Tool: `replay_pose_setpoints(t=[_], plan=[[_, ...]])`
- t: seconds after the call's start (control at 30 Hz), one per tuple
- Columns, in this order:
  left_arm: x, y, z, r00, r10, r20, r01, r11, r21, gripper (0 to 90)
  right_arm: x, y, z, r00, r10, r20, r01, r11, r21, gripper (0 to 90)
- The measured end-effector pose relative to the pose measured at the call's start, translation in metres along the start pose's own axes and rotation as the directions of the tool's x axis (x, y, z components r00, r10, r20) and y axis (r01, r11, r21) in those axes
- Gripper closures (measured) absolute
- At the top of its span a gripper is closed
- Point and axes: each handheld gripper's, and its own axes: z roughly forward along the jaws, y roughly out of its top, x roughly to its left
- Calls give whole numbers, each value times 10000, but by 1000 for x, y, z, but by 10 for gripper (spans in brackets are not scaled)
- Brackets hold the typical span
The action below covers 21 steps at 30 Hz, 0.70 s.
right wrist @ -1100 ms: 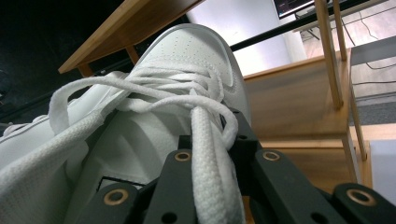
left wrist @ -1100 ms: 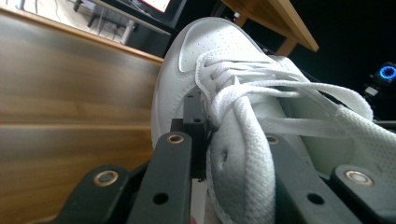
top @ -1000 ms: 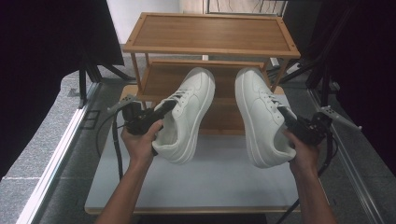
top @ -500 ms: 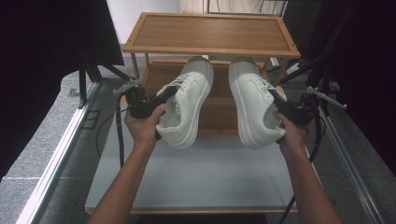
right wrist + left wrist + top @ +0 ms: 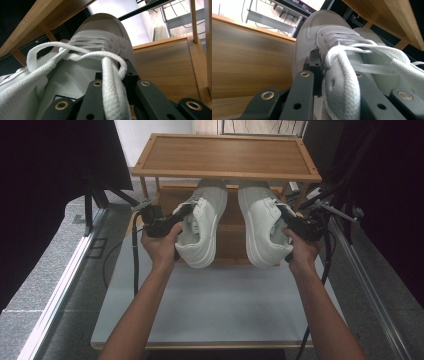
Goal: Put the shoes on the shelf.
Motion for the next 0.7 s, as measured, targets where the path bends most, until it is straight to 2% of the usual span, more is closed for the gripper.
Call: replay_pose_setpoints(t=[0.17, 0.4, 0.57, 0.7], plan=[[1, 2, 6, 9995, -313, -72, 312, 9995, -84, 807, 3, 2, 7, 9998, -7, 209, 5, 10000, 68, 836], [-2, 8, 16, 9990, -160, -415, 151, 9997, -203, 804, 5, 4, 22, 9984, 96, 560, -95, 10000, -12, 835], [-1, 8, 27, 9972, -355, -658, 342, 9992, -210, 799, 5, 4, 31, 9958, 346, 851, -337, 9994, -115, 834], [-1, 7, 35, 9962, -477, -723, 460, 9986, -241, 793, 8, 6, 38, 9948, 263, 985, -250, 9996, -139, 833]])
